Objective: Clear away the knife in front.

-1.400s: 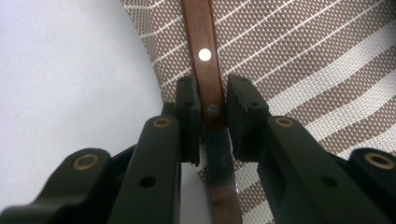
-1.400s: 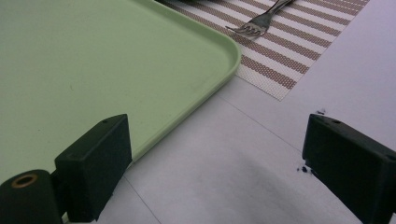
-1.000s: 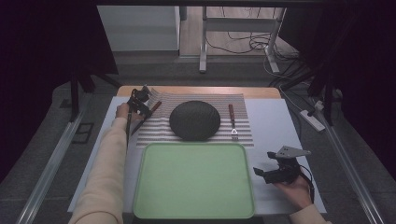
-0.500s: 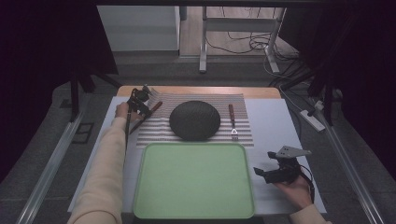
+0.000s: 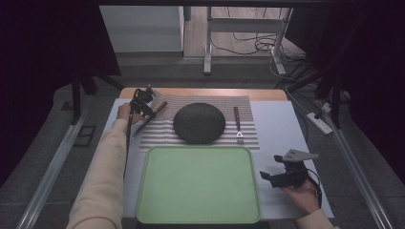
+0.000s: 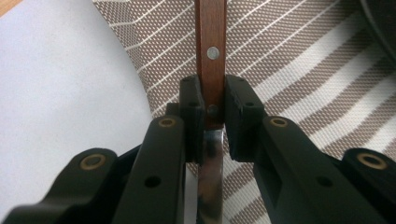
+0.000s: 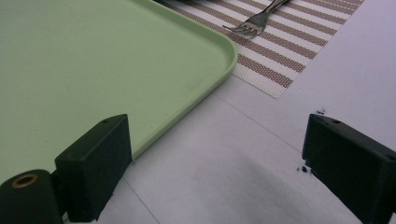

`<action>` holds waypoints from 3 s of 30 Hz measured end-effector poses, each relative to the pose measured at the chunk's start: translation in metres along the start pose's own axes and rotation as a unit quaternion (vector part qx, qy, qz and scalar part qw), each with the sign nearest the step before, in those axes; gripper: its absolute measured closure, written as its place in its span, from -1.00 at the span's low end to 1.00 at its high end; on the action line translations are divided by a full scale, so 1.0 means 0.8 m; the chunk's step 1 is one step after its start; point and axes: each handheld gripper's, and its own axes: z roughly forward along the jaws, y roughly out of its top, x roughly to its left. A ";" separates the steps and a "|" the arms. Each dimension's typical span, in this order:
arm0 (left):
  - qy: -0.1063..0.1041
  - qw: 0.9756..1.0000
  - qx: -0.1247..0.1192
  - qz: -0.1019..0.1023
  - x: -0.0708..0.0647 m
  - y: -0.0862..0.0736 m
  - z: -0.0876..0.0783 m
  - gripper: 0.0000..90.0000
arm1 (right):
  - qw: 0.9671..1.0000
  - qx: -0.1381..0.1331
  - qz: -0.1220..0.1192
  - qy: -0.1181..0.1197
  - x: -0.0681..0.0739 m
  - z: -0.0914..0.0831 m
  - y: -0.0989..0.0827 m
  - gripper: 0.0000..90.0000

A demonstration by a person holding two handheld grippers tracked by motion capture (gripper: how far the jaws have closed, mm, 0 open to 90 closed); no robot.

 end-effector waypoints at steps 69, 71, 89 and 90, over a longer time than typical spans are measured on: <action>-0.042 0.992 -0.028 0.113 -0.149 -0.080 -0.108 0.73 | 1.000 -0.011 0.004 0.003 -0.001 0.001 0.002 -0.79; -0.040 0.991 -0.021 0.128 -0.169 -0.084 -0.111 0.73 | 1.000 -0.010 0.003 0.004 -0.001 0.002 0.003 -0.79; -0.095 0.980 0.007 0.173 -0.270 -0.122 -0.058 0.73 | 1.000 -0.013 0.002 0.006 -0.001 0.003 0.005 -0.79; -0.091 0.980 0.014 0.177 -0.274 -0.123 -0.053 0.73 | 1.000 -0.012 0.002 0.006 -0.001 0.003 0.005 -0.79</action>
